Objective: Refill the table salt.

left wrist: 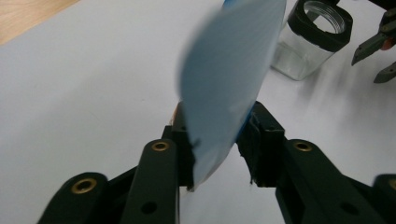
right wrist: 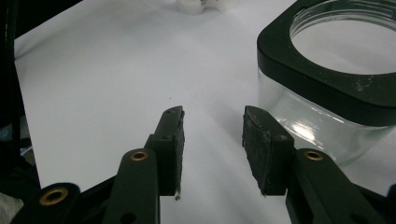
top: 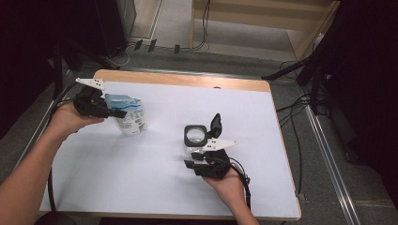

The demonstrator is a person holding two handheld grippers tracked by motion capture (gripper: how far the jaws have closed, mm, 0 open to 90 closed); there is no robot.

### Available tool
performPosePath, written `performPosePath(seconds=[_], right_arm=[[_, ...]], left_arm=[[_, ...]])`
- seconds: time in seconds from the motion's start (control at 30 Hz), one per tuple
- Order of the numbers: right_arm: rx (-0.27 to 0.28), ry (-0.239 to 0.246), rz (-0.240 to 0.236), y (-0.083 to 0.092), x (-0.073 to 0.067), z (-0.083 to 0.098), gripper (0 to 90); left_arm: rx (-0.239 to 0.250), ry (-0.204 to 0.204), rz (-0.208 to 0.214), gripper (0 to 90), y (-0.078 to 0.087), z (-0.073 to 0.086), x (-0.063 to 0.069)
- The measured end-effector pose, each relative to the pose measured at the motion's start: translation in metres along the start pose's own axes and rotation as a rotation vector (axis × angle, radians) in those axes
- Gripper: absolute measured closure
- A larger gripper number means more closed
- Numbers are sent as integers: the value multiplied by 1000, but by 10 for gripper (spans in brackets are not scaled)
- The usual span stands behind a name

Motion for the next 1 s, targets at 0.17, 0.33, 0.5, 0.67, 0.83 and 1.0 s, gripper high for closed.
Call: performPosePath(seconds=[0.17,0.33,0.5,0.67,0.83,1.0], right_arm=[[-2,-1,3,0,0,1,599],[-5,-2,4,-1,0,1,599],[-8,-1,5,-3,0,2,596],[-11,1,0,-4,0,1,597],[-3,-2,1,-3,-1,1,609],[8,1,5,-3,-2,-1,611]], left_arm=[[-13,-4,1,726,-3,1,-3],[-37,-24,-14,721,-7,1,-2],[-64,-9,-19,863,-9,0,-2],[-96,4,-19,900,-10,-6,2],[-116,17,-11,900,-5,-14,7],[-142,14,11,900,2,-27,22]])
Point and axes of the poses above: each handheld gripper's, and its own axes: y roughly backward along the jaws, z roughly out of its underside, x roughly to its right, the point moved 3 cm from there along -y, roughly forward along the jaws, and after that the axes turned 12 degrees about -y, right-handed, at the moved point
